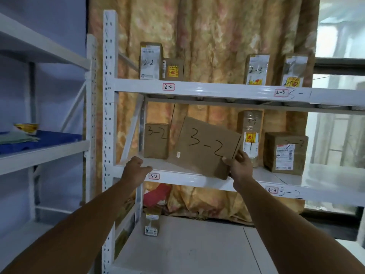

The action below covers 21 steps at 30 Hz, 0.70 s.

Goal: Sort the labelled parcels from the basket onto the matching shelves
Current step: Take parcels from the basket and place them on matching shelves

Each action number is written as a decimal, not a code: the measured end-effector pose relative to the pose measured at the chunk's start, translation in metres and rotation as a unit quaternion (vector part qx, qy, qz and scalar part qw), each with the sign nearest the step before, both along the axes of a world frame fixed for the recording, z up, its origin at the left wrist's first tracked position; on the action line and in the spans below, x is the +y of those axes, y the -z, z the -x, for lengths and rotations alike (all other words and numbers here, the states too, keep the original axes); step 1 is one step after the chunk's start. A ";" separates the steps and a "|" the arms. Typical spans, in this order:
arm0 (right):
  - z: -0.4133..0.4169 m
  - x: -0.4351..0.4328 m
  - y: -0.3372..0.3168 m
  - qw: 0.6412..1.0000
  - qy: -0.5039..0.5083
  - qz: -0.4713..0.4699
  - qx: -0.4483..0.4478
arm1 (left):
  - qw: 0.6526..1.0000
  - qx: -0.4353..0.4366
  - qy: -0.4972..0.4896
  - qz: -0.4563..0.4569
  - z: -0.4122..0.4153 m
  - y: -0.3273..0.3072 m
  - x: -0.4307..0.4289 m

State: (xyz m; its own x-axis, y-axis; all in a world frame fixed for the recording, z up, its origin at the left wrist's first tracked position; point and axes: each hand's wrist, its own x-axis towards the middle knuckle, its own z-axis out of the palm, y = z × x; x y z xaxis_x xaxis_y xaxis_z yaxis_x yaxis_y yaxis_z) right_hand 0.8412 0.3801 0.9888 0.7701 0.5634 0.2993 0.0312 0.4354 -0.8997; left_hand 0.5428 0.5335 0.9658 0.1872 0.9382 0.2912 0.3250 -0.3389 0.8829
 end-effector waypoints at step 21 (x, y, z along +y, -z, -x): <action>-0.140 0.225 0.013 0.994 -0.021 0.071 -0.083 | 0.969 0.043 -0.242 -0.019 -0.164 -0.025 0.163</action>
